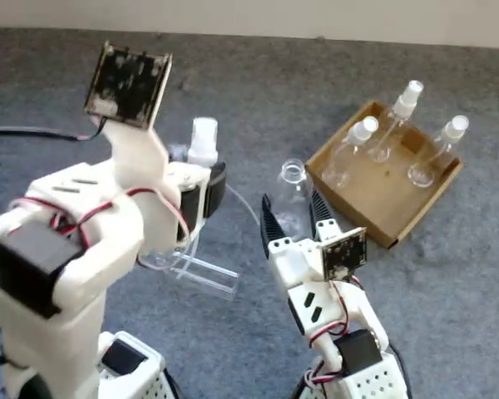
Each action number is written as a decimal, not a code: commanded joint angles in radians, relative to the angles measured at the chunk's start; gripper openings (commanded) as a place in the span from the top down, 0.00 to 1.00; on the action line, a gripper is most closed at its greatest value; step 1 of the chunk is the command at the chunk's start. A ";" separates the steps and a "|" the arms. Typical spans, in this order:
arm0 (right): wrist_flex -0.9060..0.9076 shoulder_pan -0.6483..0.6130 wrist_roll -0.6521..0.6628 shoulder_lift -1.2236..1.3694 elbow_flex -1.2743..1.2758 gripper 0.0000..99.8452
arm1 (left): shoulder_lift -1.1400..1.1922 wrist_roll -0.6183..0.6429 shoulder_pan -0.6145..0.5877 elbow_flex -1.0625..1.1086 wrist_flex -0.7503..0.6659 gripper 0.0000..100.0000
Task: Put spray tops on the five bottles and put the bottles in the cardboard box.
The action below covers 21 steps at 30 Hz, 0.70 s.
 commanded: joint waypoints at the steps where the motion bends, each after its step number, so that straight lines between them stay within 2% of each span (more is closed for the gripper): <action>1: -0.050 -0.007 -0.003 -0.015 0.108 0.82 | -0.093 -0.011 0.002 0.120 -0.161 1.00; 9: -0.050 -0.005 -0.003 -0.015 0.116 0.82 | -0.107 -0.124 -0.131 0.440 -0.615 1.00; 16: -0.045 -0.007 -0.003 -0.015 0.116 0.82 | -0.107 -0.123 -0.133 0.605 -0.911 1.00; 21: -0.042 -0.008 -0.003 -0.015 0.116 0.82 | -0.108 -0.121 -0.087 0.616 -1.106 1.00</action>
